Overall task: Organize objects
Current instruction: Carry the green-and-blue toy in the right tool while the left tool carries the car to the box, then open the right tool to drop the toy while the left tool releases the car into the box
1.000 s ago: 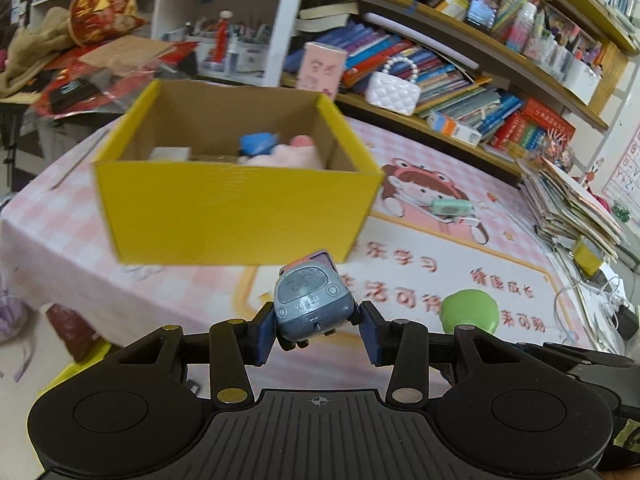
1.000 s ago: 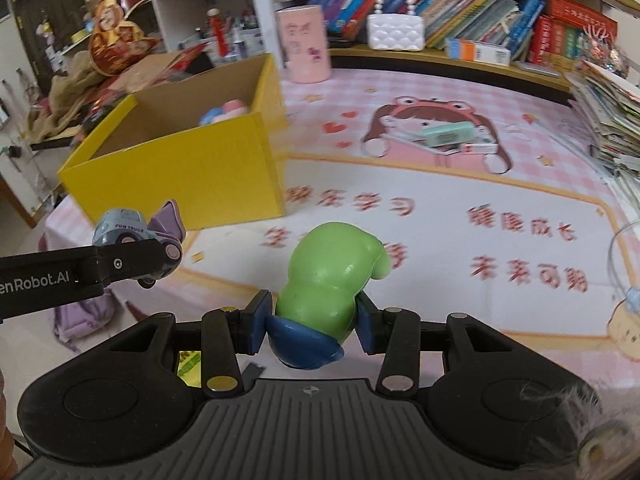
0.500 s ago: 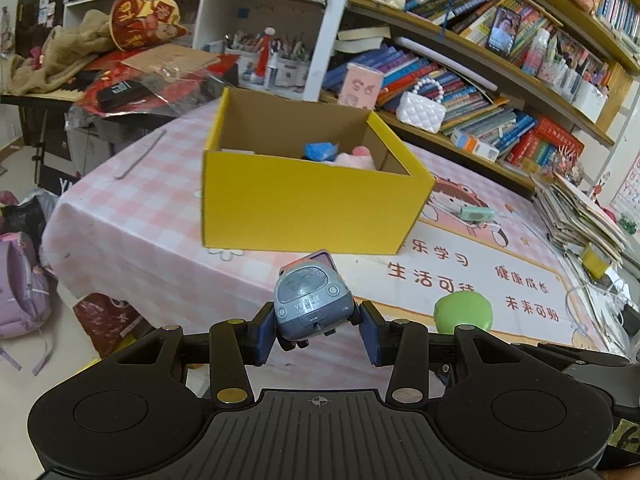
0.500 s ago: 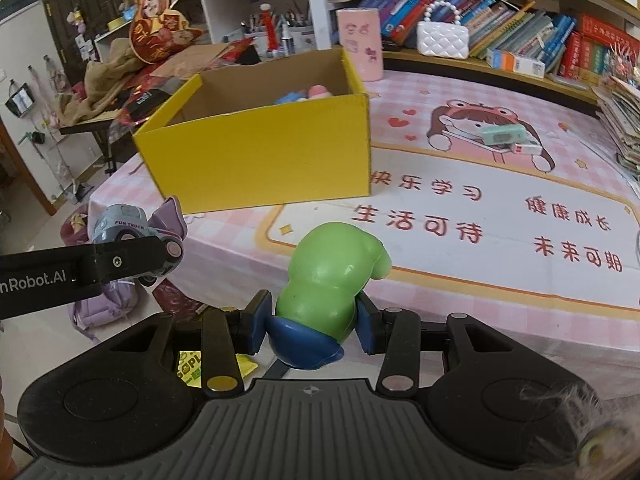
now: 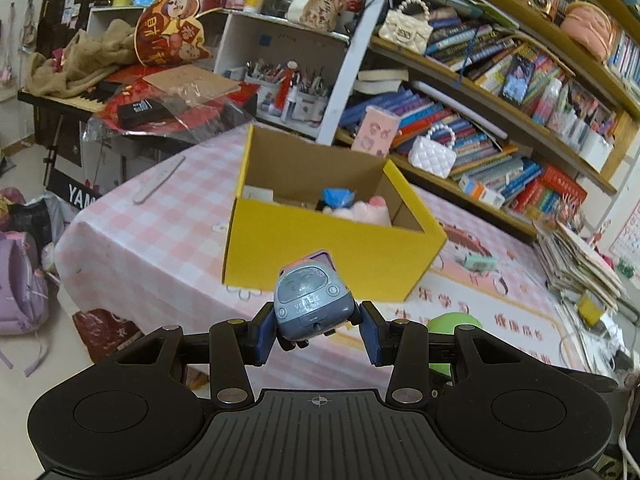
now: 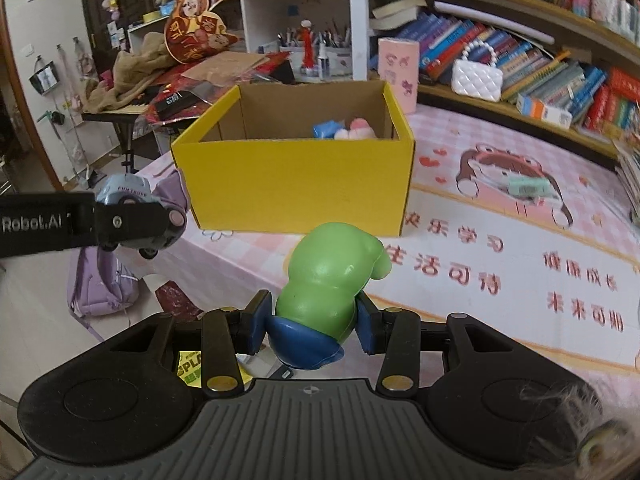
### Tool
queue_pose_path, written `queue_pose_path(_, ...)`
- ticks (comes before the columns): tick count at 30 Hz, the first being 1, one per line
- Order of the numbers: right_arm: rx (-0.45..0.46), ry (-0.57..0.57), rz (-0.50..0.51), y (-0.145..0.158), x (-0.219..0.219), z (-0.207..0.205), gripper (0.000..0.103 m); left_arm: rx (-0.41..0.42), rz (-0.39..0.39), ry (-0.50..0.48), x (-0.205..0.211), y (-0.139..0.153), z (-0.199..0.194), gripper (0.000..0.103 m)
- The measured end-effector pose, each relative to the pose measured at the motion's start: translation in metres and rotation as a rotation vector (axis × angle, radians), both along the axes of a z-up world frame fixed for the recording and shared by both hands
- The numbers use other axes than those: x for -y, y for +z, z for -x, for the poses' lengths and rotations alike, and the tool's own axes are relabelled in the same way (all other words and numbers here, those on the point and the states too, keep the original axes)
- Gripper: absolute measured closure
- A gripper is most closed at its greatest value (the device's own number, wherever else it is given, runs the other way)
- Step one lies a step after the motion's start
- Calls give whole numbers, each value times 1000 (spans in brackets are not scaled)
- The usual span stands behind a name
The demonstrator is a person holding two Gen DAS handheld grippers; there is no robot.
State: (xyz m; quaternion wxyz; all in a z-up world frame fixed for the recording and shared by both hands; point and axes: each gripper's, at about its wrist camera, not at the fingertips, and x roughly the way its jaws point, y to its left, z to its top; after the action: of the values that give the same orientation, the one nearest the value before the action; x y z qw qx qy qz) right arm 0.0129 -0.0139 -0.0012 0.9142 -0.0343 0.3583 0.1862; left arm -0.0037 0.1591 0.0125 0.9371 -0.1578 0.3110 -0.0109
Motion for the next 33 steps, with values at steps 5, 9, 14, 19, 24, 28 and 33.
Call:
queue_pose_path(5,77,13,-37,18,-2,-24,62,44,-6,25,-4,16,-19,61)
queue_pose_path(9,178,25,-62,42,-6,-50,62,99,-31,43,-5,31,-45,61)
queue_pose_path(14,283,38,-36,59,-13,-96,62,128,-59,96,-6,38,-90,61)
queue_pose_path(19,309,69,-9,54,-22,-140,62,105,-95,119,-4,32,-130,61)
queue_pose_path(24,258,153,44,35,-41,-181,61,42,-134,124,-2,15,-160,61)
queue_pose_path(28,174,220,77,16,-53,-205,61,-11,-157,122,-1,4,-176,61)
queue_pose_path(33,102,257,95,0,-62,-217,61,-63,-196,116,1,-10,-192,61)
